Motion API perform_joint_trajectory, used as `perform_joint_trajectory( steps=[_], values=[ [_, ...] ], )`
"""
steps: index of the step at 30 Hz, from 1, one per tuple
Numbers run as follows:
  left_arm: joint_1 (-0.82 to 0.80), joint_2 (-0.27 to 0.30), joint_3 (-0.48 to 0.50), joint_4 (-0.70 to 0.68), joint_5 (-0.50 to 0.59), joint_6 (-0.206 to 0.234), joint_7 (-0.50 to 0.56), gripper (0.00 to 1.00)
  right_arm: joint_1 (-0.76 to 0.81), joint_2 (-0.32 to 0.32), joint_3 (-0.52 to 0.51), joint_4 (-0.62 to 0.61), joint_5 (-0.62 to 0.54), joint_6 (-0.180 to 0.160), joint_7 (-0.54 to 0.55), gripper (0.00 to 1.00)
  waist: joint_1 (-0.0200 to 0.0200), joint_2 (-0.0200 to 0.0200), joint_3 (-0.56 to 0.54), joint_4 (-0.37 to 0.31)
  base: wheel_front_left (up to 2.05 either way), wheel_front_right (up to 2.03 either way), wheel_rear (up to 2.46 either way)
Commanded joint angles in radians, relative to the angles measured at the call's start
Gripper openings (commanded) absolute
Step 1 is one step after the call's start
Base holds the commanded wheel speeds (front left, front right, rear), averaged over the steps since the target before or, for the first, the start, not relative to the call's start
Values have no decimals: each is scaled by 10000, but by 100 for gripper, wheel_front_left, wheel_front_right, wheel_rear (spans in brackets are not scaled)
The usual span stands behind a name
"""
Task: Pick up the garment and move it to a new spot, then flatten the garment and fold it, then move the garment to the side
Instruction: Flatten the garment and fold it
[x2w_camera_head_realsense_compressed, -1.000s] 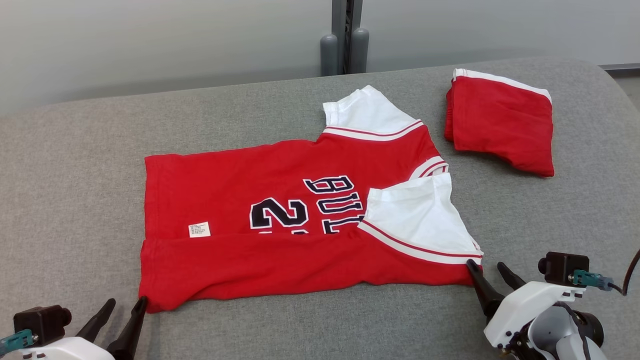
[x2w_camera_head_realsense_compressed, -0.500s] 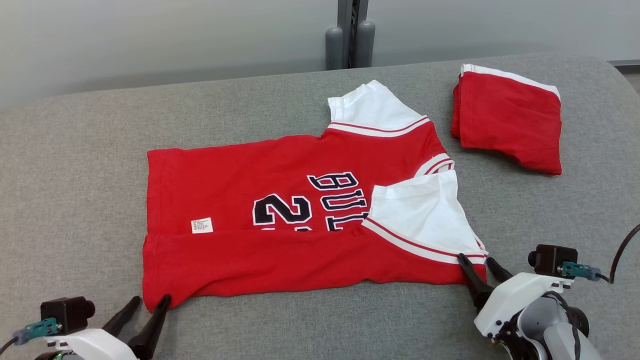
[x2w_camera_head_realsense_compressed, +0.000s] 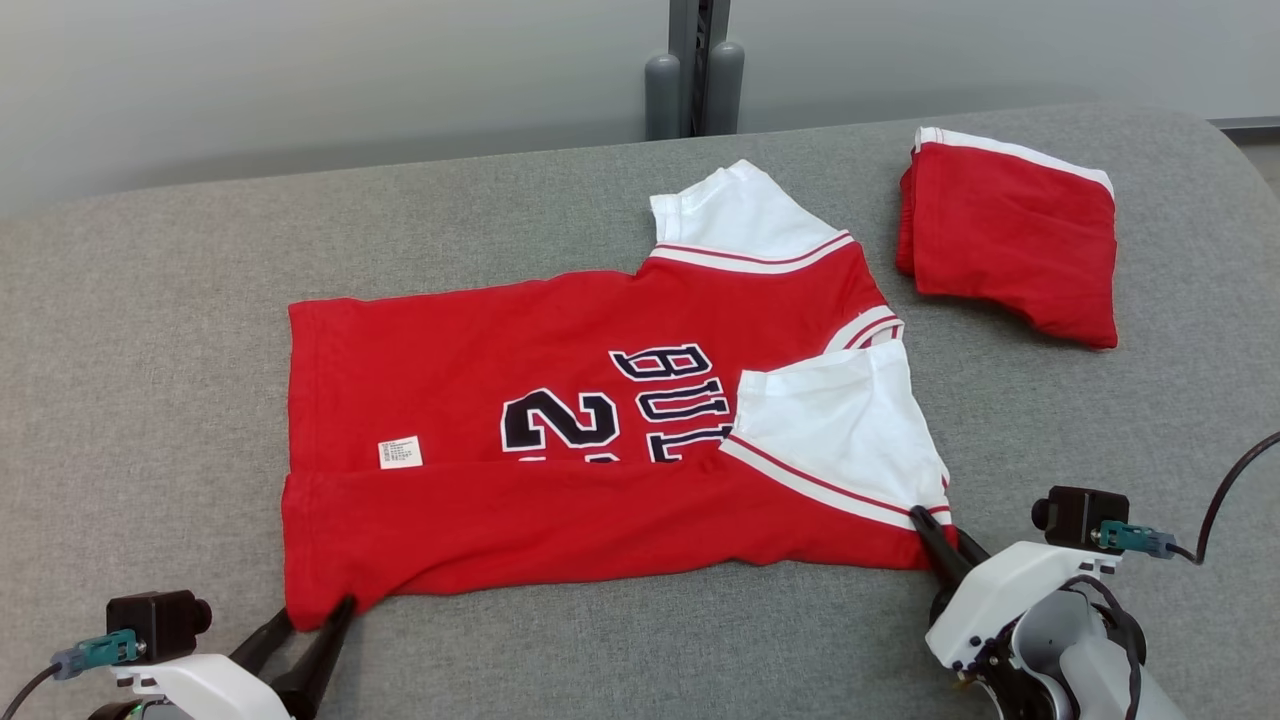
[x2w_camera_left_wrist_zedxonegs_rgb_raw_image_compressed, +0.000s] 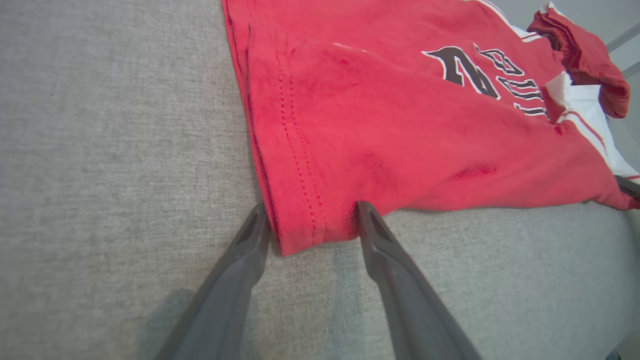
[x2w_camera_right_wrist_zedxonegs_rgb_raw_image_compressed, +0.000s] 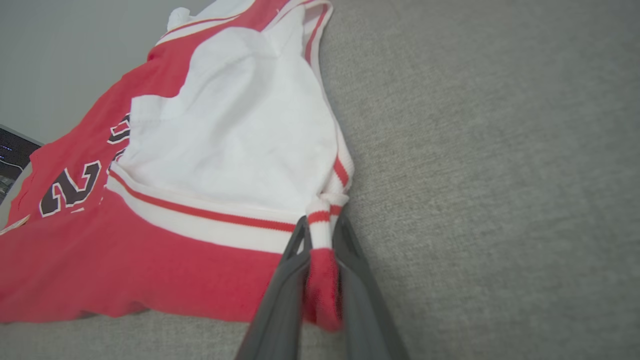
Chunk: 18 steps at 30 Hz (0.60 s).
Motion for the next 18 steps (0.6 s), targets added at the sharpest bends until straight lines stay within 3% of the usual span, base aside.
perform_joint_trajectory(
  steps=[1,12,18],
  values=[
    [-202,13,7,83,-21,-33,11,2,-19,-3,99,226,84,-2,2,0,0,-1,0,3,0,0,0],
    [-175,220,68,-10,-18,-132,-55,0,-419,6,432,757,359,-2,-479,0,0,-1,-162,13,0,0,0],
    [72,556,-10,-481,63,-14,91,0,-377,-8,543,573,292,-1,-61,0,0,-1,-357,20,0,0,0]
  ],
)
